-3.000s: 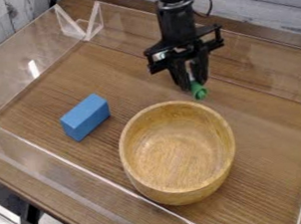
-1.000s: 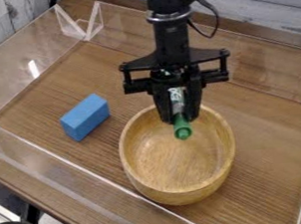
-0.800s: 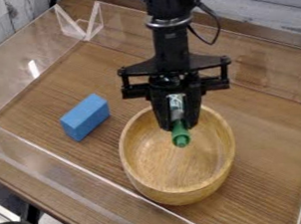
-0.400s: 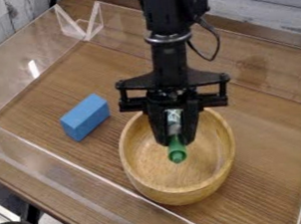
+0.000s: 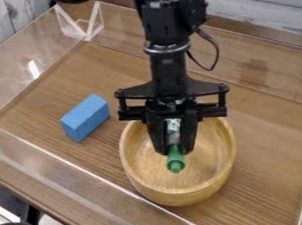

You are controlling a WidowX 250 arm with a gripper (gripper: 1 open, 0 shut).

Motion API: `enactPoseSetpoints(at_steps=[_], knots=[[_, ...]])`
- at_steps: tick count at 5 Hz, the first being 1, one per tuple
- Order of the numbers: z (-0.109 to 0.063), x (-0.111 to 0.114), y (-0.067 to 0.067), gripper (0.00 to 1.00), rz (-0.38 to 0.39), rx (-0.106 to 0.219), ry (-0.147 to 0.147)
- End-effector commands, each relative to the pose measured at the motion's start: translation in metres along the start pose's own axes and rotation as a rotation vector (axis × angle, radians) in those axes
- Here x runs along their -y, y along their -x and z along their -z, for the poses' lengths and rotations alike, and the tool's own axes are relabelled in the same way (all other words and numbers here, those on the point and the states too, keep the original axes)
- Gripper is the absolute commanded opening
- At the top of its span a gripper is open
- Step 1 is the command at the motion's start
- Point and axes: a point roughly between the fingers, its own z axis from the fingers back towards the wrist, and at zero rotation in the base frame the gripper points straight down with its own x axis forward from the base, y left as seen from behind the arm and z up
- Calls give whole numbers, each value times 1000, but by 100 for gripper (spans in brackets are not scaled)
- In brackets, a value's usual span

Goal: Put the green marker in the brown bowl

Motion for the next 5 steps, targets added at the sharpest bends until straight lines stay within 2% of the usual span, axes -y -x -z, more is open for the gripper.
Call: enactPoseSetpoints(at_steps=[1, 5], knots=[[-9, 5, 0, 0, 50, 36, 29], [1, 5, 1, 0, 143, -12, 42]])
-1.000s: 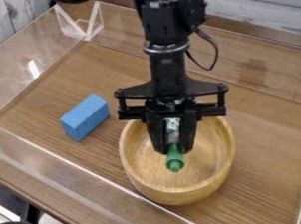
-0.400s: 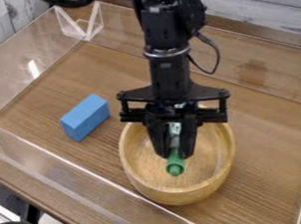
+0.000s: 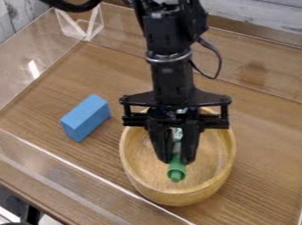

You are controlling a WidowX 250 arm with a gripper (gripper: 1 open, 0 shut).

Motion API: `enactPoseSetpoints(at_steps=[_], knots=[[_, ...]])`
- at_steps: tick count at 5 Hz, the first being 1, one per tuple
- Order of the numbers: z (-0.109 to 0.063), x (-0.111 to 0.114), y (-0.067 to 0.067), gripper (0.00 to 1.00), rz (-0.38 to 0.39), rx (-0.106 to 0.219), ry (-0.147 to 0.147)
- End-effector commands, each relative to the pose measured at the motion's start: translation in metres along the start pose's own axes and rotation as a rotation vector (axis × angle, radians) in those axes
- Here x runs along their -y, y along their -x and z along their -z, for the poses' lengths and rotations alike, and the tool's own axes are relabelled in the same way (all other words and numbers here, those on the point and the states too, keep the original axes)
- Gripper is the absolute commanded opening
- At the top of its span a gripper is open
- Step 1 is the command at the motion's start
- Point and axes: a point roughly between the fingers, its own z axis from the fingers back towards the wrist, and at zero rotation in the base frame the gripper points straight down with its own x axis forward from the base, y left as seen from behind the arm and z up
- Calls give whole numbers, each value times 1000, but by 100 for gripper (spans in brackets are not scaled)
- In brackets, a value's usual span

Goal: Put the green marker in the brown bowl

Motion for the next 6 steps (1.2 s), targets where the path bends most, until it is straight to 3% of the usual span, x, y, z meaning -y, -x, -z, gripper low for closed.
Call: enactPoseSetpoints(at_steps=[1, 4, 5, 6], knots=[[-6, 2, -4, 0, 16, 22, 21], [-6, 2, -4, 0, 52, 11, 41], [-7, 1, -3, 100, 58, 10, 38], [-11, 0, -3, 0, 68, 8, 33]])
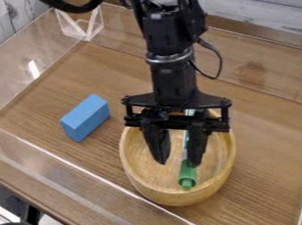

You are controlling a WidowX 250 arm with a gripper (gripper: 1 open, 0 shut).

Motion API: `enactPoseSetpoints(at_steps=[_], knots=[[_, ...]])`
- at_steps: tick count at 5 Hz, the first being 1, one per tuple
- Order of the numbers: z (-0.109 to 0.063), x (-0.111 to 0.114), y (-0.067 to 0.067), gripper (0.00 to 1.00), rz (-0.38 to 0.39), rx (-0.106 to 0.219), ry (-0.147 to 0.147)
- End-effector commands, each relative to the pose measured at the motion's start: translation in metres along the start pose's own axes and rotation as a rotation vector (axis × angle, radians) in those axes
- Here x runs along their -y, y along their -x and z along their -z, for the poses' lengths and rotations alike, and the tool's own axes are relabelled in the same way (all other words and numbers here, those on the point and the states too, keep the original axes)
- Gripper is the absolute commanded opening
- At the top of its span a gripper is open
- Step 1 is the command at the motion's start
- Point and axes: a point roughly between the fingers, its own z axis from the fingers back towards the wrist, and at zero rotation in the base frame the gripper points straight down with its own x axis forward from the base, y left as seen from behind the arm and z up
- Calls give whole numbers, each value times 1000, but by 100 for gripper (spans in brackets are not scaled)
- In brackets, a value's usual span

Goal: Put the green marker in the brown bowl

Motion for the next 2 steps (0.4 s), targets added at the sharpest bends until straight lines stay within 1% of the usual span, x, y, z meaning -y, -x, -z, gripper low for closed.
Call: enactPoseSetpoints(at_steps=[1, 2], knots=[[-16, 1, -4, 0, 15, 46, 9], [-20, 1, -4, 100, 23, 43, 8]])
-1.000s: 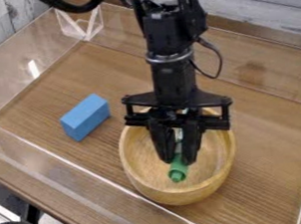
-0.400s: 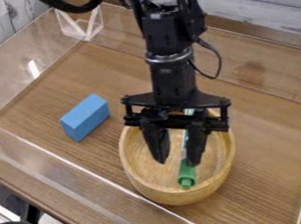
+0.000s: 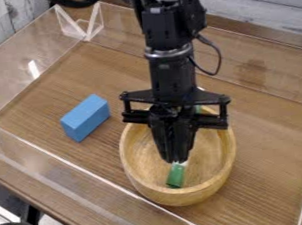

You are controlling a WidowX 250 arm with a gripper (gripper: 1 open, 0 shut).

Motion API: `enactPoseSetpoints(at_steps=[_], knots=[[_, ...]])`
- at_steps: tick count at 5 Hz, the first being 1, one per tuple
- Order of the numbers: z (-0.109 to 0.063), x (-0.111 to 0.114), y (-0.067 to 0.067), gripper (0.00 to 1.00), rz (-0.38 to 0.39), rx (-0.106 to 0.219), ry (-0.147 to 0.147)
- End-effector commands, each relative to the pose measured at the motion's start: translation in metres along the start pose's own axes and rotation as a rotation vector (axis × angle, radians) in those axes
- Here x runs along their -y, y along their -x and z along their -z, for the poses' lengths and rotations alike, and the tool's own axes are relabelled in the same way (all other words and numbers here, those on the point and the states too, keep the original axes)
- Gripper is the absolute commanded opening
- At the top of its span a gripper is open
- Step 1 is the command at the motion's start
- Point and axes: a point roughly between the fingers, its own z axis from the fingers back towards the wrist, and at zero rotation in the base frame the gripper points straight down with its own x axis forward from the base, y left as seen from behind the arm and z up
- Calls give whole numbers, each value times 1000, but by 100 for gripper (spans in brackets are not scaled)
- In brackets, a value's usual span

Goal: Put the green marker in the brown bowl

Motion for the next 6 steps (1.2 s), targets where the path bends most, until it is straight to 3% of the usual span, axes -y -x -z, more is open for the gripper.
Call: enactPoseSetpoints(at_steps=[1, 3, 6], knots=[[-20, 3, -4, 100, 23, 64, 18], [-28, 5, 0, 100, 42, 60, 21], [-52, 2, 4, 100, 87, 80, 22]])
